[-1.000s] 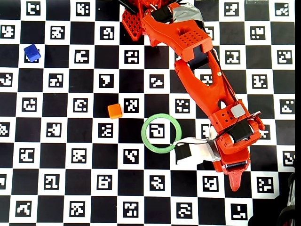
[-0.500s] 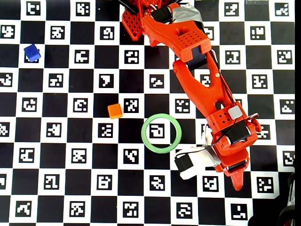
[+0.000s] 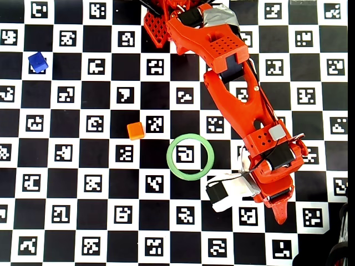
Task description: Grab the red cube then put it in the green circle then put the blue cube on top and finally the orange cube on top
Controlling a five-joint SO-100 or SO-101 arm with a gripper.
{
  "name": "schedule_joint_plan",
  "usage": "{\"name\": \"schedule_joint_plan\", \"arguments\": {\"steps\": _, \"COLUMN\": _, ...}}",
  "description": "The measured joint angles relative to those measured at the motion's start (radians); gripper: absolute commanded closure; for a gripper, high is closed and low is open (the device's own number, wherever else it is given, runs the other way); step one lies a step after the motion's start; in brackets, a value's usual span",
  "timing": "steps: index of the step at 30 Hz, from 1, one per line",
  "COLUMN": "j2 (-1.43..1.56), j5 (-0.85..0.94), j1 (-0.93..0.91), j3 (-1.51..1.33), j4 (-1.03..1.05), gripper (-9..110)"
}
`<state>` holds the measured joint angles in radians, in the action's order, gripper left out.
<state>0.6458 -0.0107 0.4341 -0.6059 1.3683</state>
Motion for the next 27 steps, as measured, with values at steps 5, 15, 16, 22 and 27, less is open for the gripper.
{"name": "schedule_joint_plan", "arguments": {"steps": 5, "j2": 0.0, "j5": 0.008, "j1": 0.002, "j3": 0.0, "j4": 0.0, "gripper": 74}}
{"name": "schedule_joint_plan", "arguments": {"steps": 15, "j2": -0.002, "j5": 0.009, "j1": 0.002, "j3": -0.032, "j4": -0.031, "gripper": 83}}
{"name": "schedule_joint_plan", "arguments": {"steps": 16, "j2": -0.002, "j5": 0.009, "j1": 0.002, "j3": -0.032, "j4": -0.031, "gripper": 85}}
{"name": "schedule_joint_plan", "arguments": {"steps": 22, "j2": -0.002, "j5": 0.02, "j1": 0.002, "j3": -0.032, "j4": -0.031, "gripper": 94}}
{"name": "schedule_joint_plan", "arguments": {"steps": 27, "j2": -0.002, "j5": 0.025, "j1": 0.002, "j3": -0.032, "j4": -0.031, "gripper": 96}}
